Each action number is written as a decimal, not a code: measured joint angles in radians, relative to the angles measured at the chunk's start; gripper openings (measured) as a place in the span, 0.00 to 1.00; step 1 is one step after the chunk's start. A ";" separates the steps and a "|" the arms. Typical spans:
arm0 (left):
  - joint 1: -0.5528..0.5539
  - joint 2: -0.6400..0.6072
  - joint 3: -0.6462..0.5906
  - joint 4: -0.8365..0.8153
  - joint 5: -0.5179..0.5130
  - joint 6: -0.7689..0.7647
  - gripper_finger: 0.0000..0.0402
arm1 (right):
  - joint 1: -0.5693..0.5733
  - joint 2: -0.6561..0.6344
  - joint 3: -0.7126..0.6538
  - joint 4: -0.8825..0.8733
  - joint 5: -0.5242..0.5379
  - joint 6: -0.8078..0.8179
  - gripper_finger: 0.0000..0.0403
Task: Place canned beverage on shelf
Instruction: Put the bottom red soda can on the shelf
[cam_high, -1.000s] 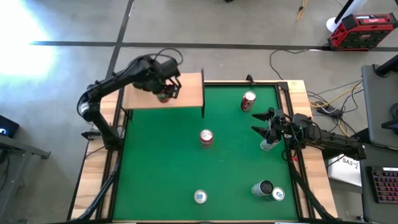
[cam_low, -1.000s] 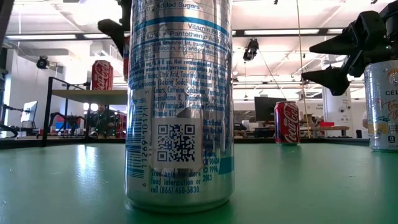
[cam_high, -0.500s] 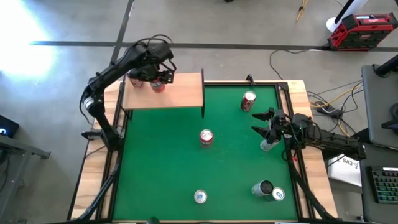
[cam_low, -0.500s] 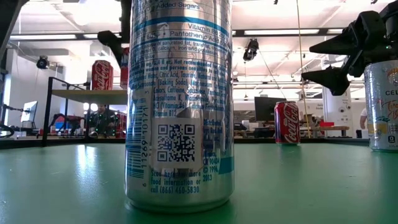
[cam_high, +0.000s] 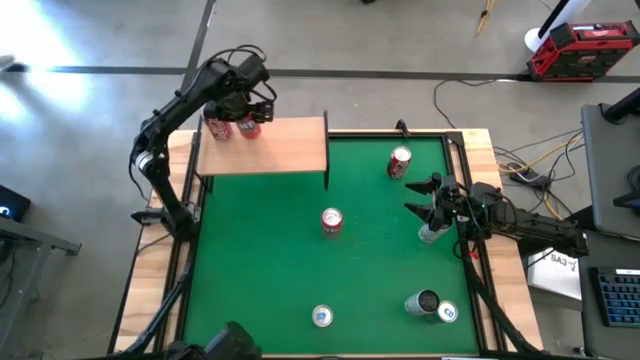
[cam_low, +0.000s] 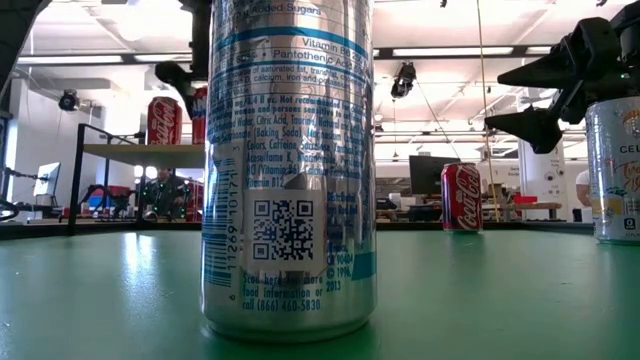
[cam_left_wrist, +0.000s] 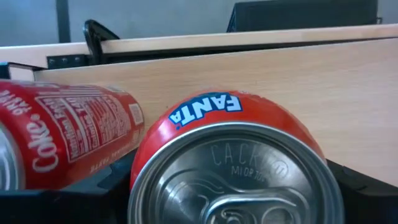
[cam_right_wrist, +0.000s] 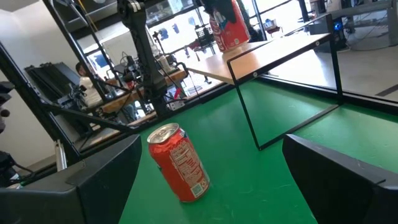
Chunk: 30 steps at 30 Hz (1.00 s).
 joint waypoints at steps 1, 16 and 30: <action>0.006 0.000 0.000 0.002 0.011 0.009 0.72 | 0.000 0.000 0.000 0.000 0.000 0.000 0.95; 0.035 0.039 0.000 0.031 0.025 0.053 0.72 | 0.000 0.000 0.000 0.000 0.000 0.000 0.95; 0.045 0.041 0.000 0.036 0.025 0.054 0.72 | 0.000 0.000 0.000 0.000 0.000 0.000 0.95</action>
